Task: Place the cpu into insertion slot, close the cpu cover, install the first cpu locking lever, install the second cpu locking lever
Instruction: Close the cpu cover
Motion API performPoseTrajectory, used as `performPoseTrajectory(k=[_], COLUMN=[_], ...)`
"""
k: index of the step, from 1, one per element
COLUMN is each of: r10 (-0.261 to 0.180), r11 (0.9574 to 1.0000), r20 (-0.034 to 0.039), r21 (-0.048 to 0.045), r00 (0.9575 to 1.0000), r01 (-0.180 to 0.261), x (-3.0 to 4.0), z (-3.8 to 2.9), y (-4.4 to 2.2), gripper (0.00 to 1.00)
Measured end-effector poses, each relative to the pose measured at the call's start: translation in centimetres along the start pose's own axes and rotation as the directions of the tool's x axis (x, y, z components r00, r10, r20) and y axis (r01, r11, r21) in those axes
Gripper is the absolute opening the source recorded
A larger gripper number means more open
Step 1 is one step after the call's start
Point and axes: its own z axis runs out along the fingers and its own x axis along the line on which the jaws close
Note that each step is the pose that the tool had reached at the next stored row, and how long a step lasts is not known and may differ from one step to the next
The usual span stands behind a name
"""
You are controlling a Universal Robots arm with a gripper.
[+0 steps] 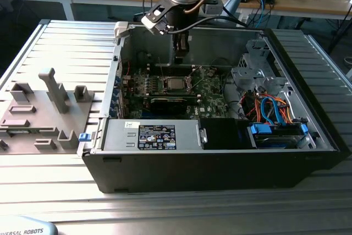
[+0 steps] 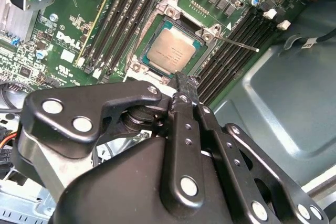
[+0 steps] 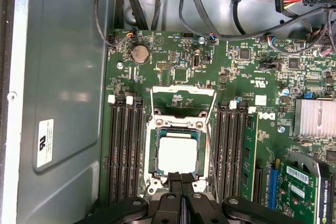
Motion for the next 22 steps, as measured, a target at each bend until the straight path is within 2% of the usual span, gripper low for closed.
performPoseTrajectory(k=[4, 14, 22], r10=[0.0, 0.0, 0.0], r11=[1.0, 1.0, 1.0], r20=[0.0011, 0.0128, 0.0141], r21=[0.0002, 0.0007, 0.0008], r00=[1.0, 0.9999, 0.9999], r01=[0.0, 0.0, 0.0], x=[-0.01, -0.07, -0.09], z=[-0.01, 0.0, 0.01], y=[0.15, 1.2, 1.68], gripper=[0.11, 0.11, 0.11])
